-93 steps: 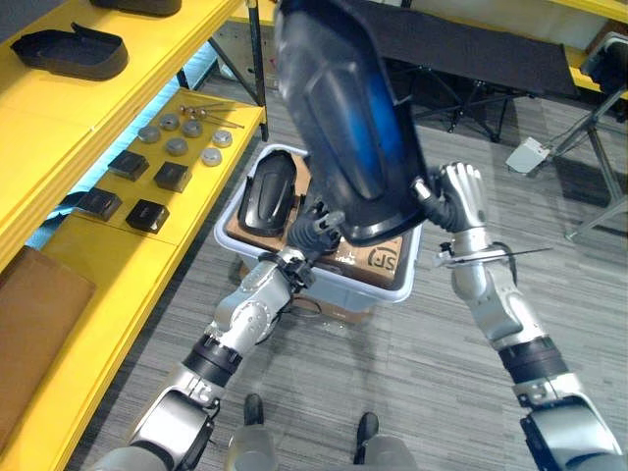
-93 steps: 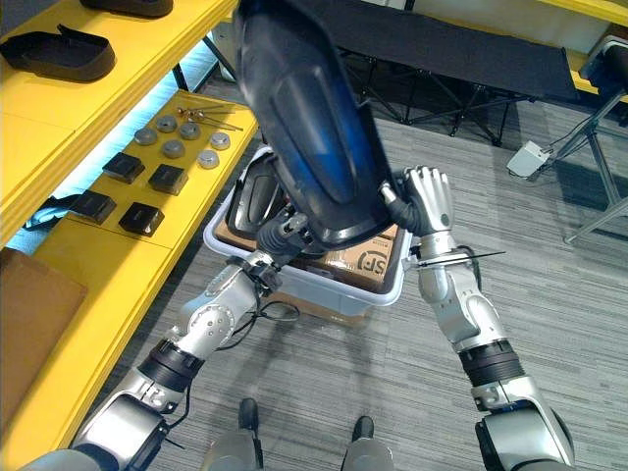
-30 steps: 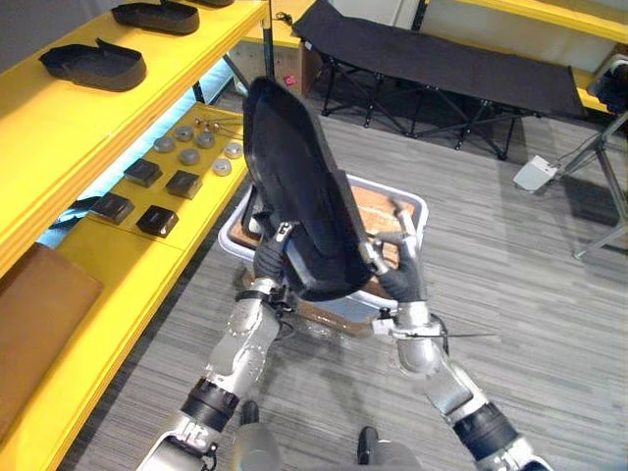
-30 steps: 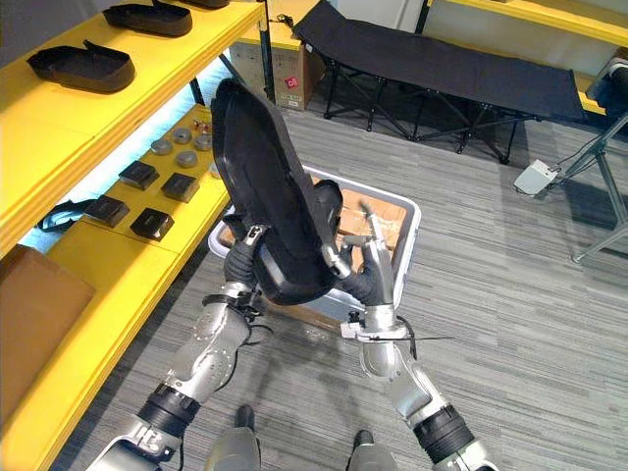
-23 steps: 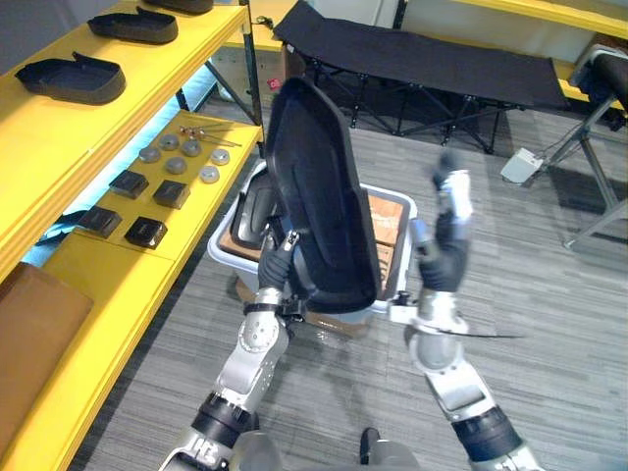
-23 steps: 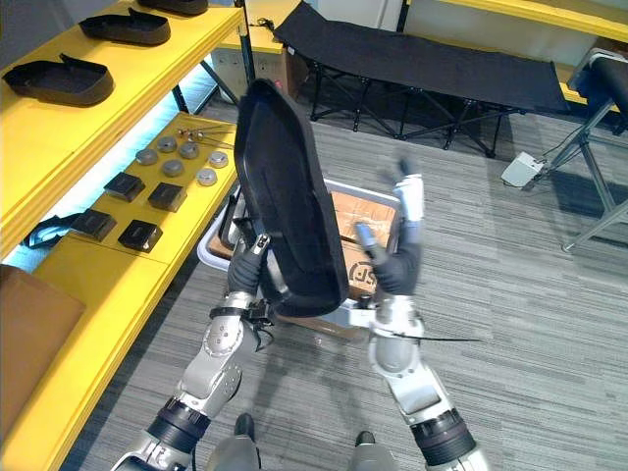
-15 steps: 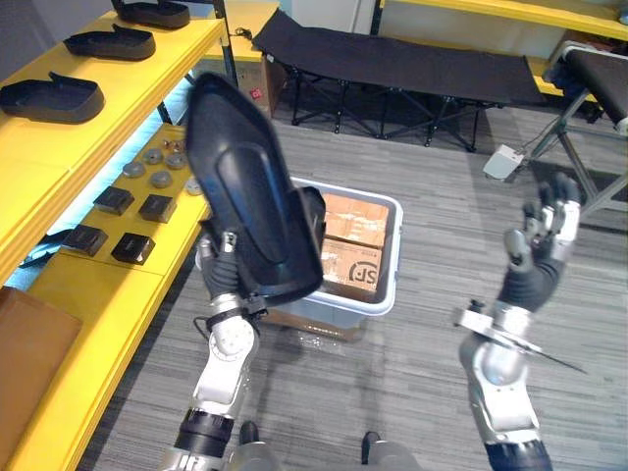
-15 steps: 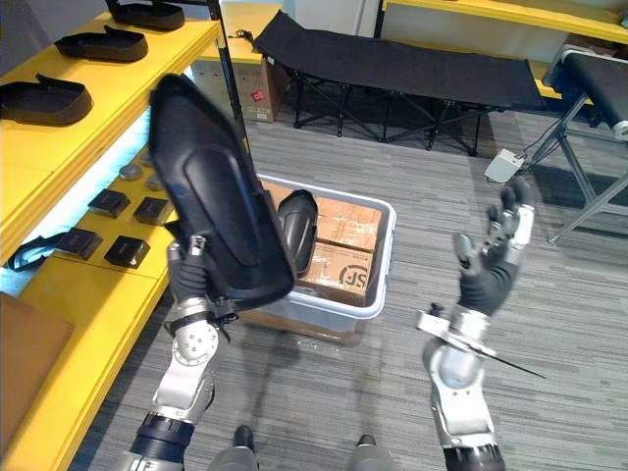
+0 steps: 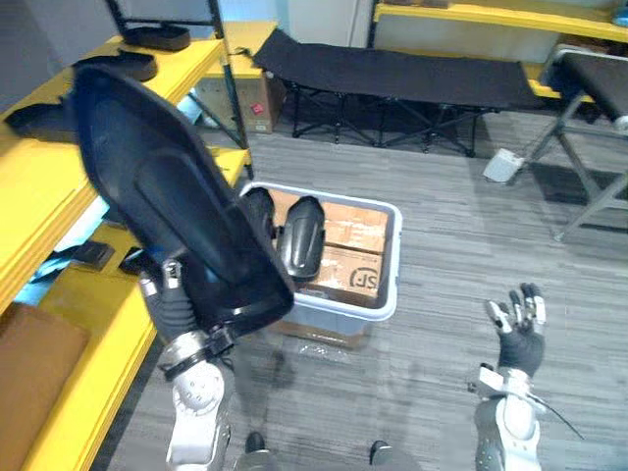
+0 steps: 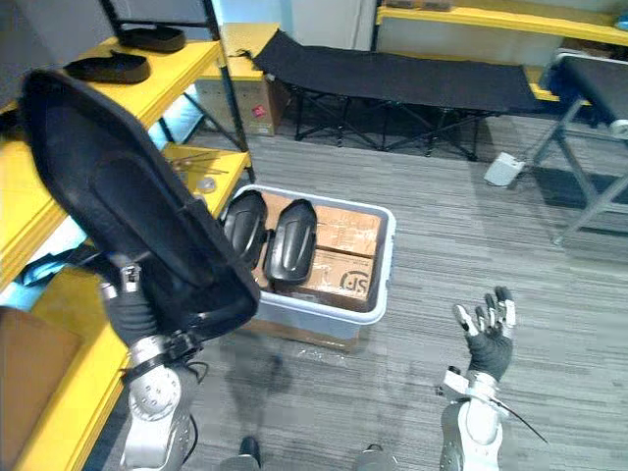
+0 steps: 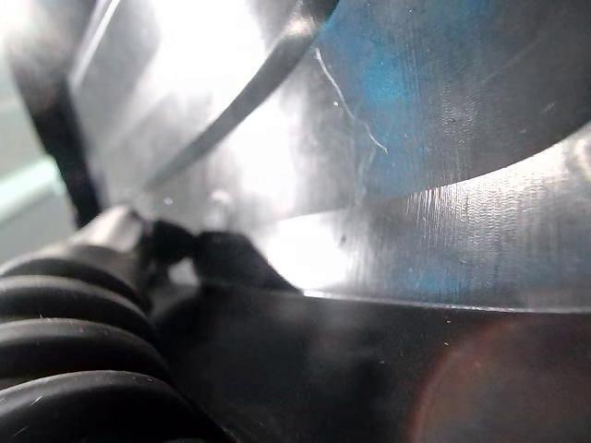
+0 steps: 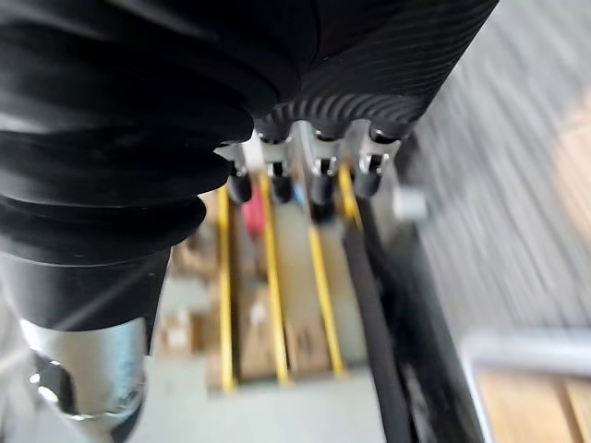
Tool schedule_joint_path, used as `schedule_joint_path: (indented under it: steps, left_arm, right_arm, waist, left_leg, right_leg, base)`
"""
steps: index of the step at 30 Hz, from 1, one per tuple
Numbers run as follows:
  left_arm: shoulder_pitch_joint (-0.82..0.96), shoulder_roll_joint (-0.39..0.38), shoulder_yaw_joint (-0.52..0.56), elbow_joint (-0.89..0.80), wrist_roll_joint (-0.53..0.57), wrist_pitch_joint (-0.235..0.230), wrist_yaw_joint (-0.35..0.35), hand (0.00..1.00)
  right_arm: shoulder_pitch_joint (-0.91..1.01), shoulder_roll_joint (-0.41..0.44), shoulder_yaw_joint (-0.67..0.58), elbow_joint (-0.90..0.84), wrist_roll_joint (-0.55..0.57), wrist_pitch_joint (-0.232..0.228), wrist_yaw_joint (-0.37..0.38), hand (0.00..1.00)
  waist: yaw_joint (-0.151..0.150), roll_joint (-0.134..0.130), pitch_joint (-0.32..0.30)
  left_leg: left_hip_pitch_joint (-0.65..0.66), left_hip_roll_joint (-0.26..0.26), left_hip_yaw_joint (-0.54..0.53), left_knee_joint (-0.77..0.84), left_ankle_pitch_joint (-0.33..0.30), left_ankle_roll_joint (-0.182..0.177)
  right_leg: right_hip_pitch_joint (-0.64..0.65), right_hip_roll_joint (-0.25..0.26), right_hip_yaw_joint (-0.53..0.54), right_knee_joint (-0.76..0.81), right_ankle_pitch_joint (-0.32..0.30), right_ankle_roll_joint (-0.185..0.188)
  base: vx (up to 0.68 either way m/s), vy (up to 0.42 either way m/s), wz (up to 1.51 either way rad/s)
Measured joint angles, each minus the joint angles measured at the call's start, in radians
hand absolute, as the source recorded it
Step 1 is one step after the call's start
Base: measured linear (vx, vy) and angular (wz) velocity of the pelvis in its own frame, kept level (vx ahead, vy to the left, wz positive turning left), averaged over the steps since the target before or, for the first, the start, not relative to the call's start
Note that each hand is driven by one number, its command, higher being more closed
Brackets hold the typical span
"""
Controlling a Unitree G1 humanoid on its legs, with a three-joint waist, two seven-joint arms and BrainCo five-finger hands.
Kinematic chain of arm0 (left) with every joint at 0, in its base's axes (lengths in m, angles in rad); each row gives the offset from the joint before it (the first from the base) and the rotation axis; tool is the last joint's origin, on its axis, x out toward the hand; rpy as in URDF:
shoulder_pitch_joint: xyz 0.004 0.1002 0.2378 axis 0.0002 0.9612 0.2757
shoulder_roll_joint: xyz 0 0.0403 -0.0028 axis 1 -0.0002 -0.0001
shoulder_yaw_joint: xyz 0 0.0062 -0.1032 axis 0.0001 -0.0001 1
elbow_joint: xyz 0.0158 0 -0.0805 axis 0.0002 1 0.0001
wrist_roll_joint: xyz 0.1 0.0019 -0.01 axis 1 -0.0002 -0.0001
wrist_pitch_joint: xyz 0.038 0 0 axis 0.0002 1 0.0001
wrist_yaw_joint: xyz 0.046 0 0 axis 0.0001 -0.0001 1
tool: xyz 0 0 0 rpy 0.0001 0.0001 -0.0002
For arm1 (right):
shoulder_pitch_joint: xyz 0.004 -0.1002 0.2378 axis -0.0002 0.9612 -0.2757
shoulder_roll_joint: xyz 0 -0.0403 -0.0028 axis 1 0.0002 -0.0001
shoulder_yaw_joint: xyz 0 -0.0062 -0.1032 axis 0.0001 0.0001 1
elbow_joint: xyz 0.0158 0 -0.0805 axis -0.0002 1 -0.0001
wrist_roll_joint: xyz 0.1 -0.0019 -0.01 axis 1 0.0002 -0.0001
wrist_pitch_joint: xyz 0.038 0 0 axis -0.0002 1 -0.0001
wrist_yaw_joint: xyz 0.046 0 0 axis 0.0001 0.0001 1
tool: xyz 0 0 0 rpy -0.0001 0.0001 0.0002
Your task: Walk over and take plastic housings, then place them on the shelf
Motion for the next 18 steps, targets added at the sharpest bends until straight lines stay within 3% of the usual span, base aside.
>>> schedule_joint_path:
  steps: [1, 3, 4, 5, 6, 7, 9, 11, 16, 18]
  left_arm:
    - [0.008, -0.003, 0.009, -0.01, 0.0, 0.0, 0.002, 1.0]
    - [0.074, -0.015, 0.062, -0.077, -0.006, -0.009, 0.005, 1.0]
    - [0.092, -0.013, 0.087, -0.096, -0.018, -0.017, -0.022, 1.0]
    - [0.094, -0.012, 0.093, -0.099, -0.022, -0.019, -0.037, 1.0]
    - [0.096, -0.013, 0.094, -0.099, -0.04, -0.026, -0.078, 1.0]
    - [0.107, -0.013, 0.095, -0.099, -0.061, -0.042, -0.119, 1.0]
    - [0.121, -0.013, 0.095, -0.102, -0.075, -0.057, -0.16, 1.0]
    - [0.147, -0.012, 0.095, -0.112, -0.091, -0.059, -0.188, 1.0]
    - [0.138, -0.001, 0.123, -0.108, -0.101, -0.059, -0.211, 1.0]
    - [0.134, 0.003, 0.124, -0.107, -0.101, -0.059, -0.212, 1.0]
  right_arm:
    - [-0.003, 0.0, 0.008, 0.009, 0.009, 0.006, 0.006, 0.0]
    - [-0.009, 0.005, 0.064, 0.043, 0.073, 0.058, 0.063, 0.0]
    - [-0.009, 0.013, 0.072, 0.044, 0.081, 0.08, 0.069, 0.0]
    - [-0.007, 0.014, 0.07, 0.044, 0.082, 0.084, 0.065, 0.0]
    - [-0.006, 0.0, 0.061, 0.044, 0.08, 0.089, 0.053, 0.0]
    - [-0.008, -0.014, 0.058, 0.043, 0.078, 0.09, 0.037, 0.0]
    - [-0.022, -0.045, 0.054, 0.043, 0.063, 0.088, 0.028, 0.0]
    - [-0.042, -0.05, 0.057, 0.047, 0.048, 0.084, 0.029, 0.0]
    - [-0.071, -0.008, 0.067, 0.047, 0.049, 0.051, 0.065, 0.0]
    - [-0.078, -0.01, 0.067, 0.048, 0.049, 0.034, 0.064, 0.0]
  waist:
    - [0.006, 0.002, 0.001]
    - [0.034, 0.014, -0.003]
    - [0.038, 0.02, 0.0]
    - [0.037, 0.022, 0.002]
    - [0.045, 0.027, 0.007]
    - [0.055, 0.028, 0.009]
    - [0.065, 0.036, 0.011]
    - [0.091, 0.041, 0.017]
    - [0.098, -0.014, 0.084]
    - [0.1, -0.015, 0.113]
  left_leg:
    - [-0.002, -0.003, -0.014, 0.001, 0.001, 0.0]
    - [-0.056, -0.04, -0.118, -0.006, 0.026, 0.02]
    - [-0.079, -0.033, -0.066, -0.025, 0.037, 0.084]
    - [-0.087, -0.024, -0.017, -0.027, 0.041, 0.111]
    - [-0.11, -0.001, 0.116, -0.029, 0.051, 0.174]
    - [-0.126, 0.013, 0.239, -0.023, 0.048, 0.193]
    - [-0.138, 0.012, 0.326, -0.019, 0.084, 0.162]
    - [-0.142, 0.002, 0.325, 0.018, 0.136, 0.133]
    - [-0.176, -0.003, 0.345, 0.146, 0.074, 0.138]
    - [-0.236, 0.031, 0.329, 0.301, -0.02, 0.141]
  right_leg:
    - [0.009, -0.003, -0.013, 0.003, -0.005, 0.0]
    - [0.054, -0.028, -0.166, 0.048, -0.055, 0.005]
    - [0.084, -0.039, -0.264, 0.056, -0.069, 0.005]
    - [0.099, -0.045, -0.319, 0.056, -0.071, 0.005]
    - [0.121, -0.061, -0.409, 0.077, -0.076, 0.011]
    - [0.139, -0.089, -0.477, 0.109, -0.095, 0.027]
    - [0.149, -0.133, -0.513, 0.166, -0.127, 0.048]
    - [0.155, -0.161, -0.498, 0.188, -0.142, 0.065]
    - [0.165, -0.192, -0.469, 0.173, -0.14, 0.072]
    - [0.165, -0.198, -0.468, 0.204, -0.154, 0.081]
  base:
    - [-0.02, -0.027, 1.22]
    - [-0.01, -0.032, 1.94]
    - [0.0, -0.031, 2.19]
    - [0.02, -0.03, 2.44]
    - [0.03, -0.001, 2.37]
    - [0.04, 0.02, 2.19]
    - [0.05, 0.093, 1.35]
    - [0.06, 0.127, 0.22]
    - [0.02, 0.084, -0.13]
    - [-0.02, 0.087, -0.03]
